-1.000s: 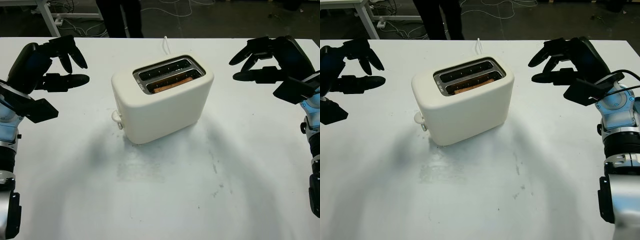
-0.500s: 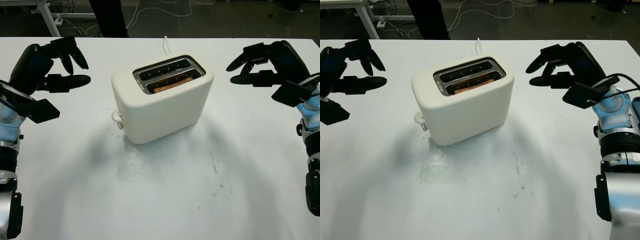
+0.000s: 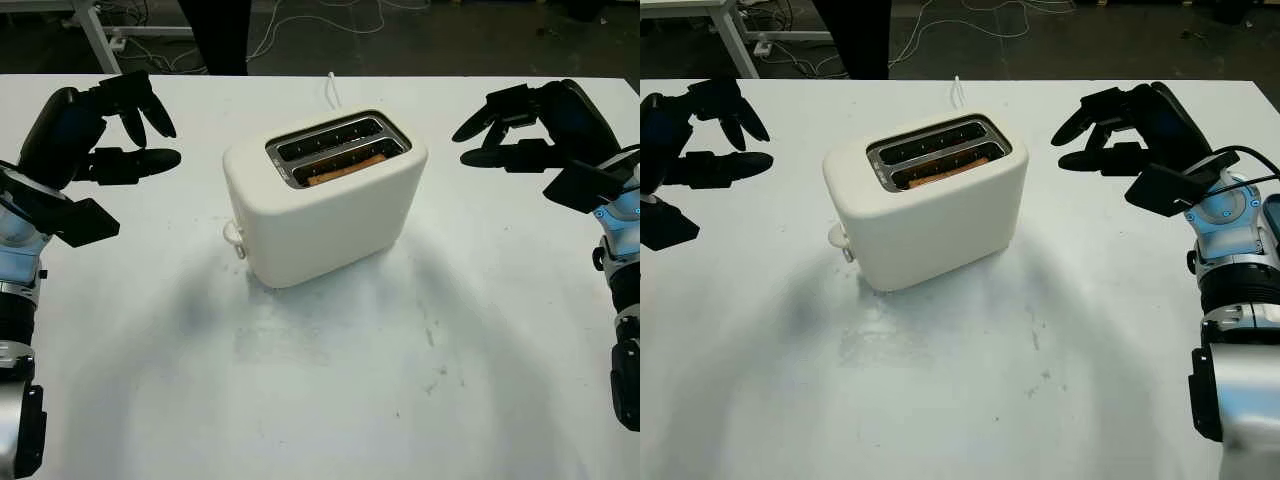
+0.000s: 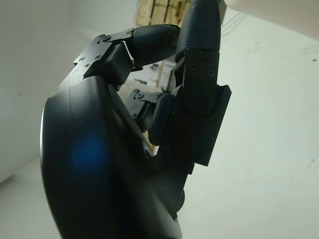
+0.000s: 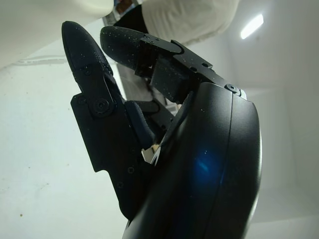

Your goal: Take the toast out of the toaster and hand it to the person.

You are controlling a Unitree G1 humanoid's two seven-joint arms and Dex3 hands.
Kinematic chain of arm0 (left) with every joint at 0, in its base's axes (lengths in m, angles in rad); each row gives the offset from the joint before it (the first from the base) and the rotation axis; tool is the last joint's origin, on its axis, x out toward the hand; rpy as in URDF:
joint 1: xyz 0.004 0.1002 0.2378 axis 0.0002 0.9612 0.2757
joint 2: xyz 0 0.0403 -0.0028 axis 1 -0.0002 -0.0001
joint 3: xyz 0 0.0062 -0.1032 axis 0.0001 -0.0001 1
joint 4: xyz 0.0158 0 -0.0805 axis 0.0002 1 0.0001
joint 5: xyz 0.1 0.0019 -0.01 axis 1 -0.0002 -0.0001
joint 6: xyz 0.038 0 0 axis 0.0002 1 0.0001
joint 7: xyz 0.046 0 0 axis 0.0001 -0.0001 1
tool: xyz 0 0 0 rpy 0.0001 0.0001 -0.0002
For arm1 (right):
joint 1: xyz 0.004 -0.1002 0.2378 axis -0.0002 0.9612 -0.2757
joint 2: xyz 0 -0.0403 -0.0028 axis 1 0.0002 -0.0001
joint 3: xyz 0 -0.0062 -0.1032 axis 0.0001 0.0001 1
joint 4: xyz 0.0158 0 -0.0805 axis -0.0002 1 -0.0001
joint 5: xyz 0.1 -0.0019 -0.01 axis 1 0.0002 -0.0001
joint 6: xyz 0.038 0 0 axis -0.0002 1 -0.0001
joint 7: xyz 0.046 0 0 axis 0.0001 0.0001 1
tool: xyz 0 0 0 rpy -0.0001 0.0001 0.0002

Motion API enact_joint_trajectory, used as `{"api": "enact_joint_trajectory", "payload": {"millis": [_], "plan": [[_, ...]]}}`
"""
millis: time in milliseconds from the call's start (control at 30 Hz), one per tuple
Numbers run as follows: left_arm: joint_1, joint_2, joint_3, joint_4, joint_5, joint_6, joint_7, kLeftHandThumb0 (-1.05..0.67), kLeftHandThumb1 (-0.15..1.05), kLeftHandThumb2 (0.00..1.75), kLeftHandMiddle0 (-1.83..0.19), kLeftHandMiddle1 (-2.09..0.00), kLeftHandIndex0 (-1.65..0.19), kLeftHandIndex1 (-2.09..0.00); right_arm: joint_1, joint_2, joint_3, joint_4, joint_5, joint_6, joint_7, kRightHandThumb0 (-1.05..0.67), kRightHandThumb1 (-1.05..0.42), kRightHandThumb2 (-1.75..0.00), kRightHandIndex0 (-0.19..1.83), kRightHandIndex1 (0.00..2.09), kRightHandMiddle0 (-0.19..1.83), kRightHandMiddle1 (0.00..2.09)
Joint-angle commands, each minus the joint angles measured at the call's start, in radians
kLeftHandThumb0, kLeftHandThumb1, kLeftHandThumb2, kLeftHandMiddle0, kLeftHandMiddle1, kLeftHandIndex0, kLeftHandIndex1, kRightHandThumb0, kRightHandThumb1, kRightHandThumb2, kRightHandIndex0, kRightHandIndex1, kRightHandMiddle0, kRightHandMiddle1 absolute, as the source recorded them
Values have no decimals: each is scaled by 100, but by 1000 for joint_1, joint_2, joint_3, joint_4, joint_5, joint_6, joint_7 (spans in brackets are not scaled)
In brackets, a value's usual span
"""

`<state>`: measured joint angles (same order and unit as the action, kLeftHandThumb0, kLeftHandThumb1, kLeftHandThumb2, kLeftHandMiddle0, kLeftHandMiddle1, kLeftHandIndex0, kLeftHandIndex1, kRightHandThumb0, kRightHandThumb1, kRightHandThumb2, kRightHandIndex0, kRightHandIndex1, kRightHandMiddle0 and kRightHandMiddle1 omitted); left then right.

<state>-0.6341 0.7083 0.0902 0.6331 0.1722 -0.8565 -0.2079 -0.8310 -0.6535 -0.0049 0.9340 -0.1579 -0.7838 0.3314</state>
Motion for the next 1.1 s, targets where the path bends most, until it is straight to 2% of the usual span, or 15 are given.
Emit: {"api": "enact_joint_trajectory", "payload": {"millis": [0, 367, 633, 1067], "plan": [[8, -5, -3, 4, 1, -6, 4, -77, 92, 30, -65, -172, -47, -157, -14, 4, -6, -7, 11, -4, 1, -69, -83, 0, 102, 112, 103, 57], [7, -5, -4, 8, 1, -11, 5, -76, 92, 30, -65, -172, -48, -157, -11, -1, -2, -22, -4, 5, -16, -67, -82, 0, 102, 112, 103, 57], [11, -1, -4, 2, -11, 0, -11, -74, 87, 27, -61, -167, -47, -155, -11, 2, -5, -15, 6, 6, -7, -67, -82, 0, 102, 112, 104, 57], [1, -2, -2, 13, -3, -16, -3, -74, 85, 32, -61, -167, -46, -153, -14, -5, 0, -21, -15, 2, -23, -68, -82, 0, 99, 111, 103, 57]]}}
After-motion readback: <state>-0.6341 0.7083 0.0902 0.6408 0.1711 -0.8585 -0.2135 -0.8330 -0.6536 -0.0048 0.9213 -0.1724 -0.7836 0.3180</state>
